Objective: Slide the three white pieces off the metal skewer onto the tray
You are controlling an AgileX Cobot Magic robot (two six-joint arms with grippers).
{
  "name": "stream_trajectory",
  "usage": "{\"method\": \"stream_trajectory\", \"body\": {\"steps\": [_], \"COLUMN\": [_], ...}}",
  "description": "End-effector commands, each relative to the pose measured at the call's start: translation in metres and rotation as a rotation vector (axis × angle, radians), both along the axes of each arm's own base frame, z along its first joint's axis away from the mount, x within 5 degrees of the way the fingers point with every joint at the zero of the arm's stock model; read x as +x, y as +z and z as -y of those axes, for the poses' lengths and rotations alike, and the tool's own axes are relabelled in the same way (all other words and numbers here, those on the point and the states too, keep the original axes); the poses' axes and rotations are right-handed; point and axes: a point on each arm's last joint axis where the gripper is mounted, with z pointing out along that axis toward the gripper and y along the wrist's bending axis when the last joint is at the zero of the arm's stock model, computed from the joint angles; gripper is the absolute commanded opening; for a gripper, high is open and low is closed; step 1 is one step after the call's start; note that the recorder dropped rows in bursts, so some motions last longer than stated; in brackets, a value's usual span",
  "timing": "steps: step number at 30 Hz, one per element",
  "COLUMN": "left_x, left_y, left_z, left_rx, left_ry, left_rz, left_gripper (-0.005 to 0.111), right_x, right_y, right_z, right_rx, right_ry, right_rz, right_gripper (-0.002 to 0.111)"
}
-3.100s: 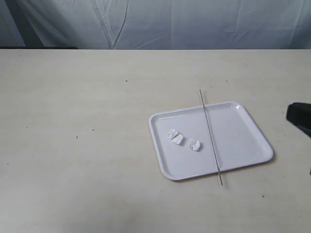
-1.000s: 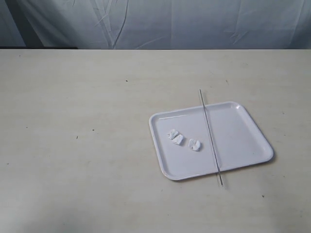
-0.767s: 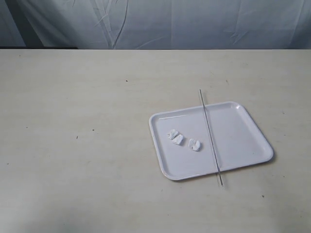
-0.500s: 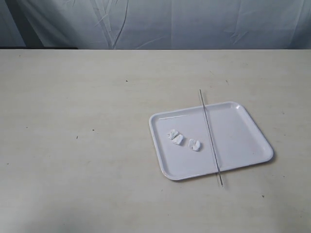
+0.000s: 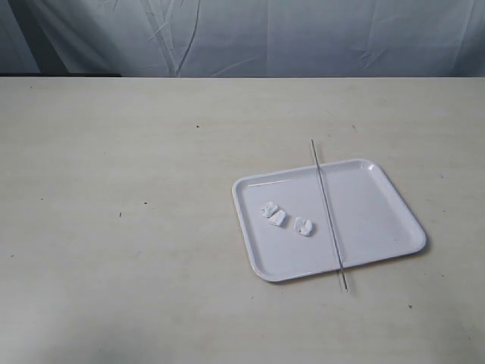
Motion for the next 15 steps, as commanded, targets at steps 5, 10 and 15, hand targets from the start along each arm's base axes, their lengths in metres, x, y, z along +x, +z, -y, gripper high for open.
{"method": "stream_trajectory", "body": {"steps": [5,10,15], "left_x": [0.0003,0.0003,0.0002], "left_y": [0.0003,0.0003,0.0002], "left_z": [0.0012,0.0011,0.0019], "left_rx": [-0.043,-0.006,0.088], "left_ry": [-0.001,-0.009,-0.041], "left_rz": [0.018,0.02,0.023], "left_gripper": [0.014,0.014,0.014], "right_x": [-0.0001,-0.0001,-0.0001], "right_y": [0.0007,0.0007,0.0006], "right_z": [0.002,0.0023,0.0024], "right_rx": [0.009,0.009,0.009], "right_ry": [-0.032,-0.038,-0.039], "right_rz": [0.016,0.016,0.015], "right_gripper": [-0.001,-0.001,-0.001]}}
